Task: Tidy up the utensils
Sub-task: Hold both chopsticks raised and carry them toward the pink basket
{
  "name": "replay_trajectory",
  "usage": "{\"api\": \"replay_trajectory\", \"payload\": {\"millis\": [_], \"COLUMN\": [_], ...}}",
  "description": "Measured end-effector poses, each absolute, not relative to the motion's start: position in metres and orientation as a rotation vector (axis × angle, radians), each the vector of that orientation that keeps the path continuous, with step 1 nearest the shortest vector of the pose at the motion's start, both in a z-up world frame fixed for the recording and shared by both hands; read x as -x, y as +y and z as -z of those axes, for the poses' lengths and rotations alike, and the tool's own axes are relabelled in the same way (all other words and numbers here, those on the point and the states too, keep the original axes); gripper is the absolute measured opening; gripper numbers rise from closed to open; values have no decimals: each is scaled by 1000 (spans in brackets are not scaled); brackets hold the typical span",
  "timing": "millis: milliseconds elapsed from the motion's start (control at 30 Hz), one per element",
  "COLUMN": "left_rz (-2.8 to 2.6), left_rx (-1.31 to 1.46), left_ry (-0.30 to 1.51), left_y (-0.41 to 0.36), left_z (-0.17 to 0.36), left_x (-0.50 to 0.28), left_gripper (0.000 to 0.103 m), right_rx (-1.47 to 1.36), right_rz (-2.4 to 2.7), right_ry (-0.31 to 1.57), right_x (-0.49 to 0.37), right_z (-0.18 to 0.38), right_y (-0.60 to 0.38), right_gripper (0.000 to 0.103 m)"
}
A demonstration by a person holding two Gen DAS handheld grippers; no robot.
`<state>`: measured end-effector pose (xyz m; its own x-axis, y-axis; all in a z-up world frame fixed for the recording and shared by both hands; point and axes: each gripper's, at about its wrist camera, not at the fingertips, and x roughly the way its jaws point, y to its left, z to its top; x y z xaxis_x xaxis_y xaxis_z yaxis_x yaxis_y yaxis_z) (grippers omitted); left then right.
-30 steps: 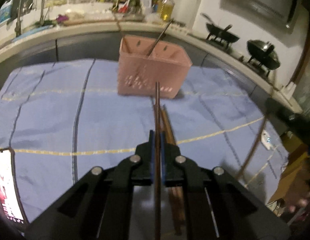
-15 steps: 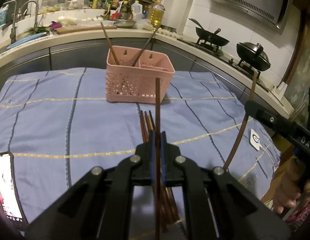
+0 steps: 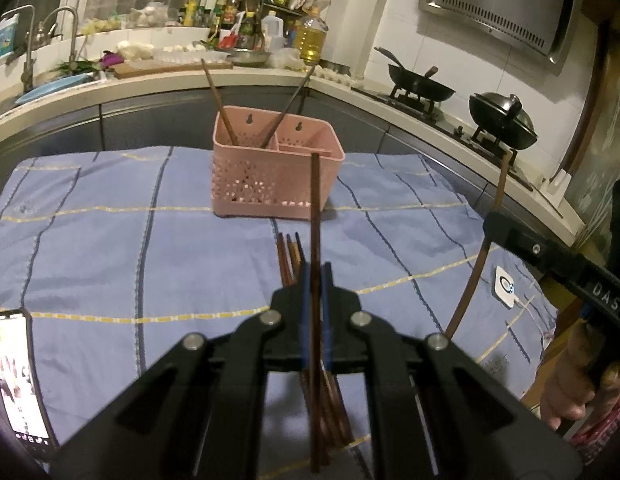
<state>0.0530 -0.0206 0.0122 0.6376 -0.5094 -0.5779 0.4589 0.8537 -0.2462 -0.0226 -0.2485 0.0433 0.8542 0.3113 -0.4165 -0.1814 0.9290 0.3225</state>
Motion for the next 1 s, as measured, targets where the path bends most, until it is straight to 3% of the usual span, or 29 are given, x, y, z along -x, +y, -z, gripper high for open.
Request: {"api": "replay_trajectory", "payload": {"millis": [1000], "left_rz": [556], "left_rx": [82], "left_ry": [680], "left_y": [-19], "left_z": [-15], "left_x": [-50], "left_gripper": [4], "right_rx": [-278], "right_rz": [-262], "right_ry": [478], "right_x": [25], "right_z": [-44], "right_y": [-248], "right_gripper": [5]}}
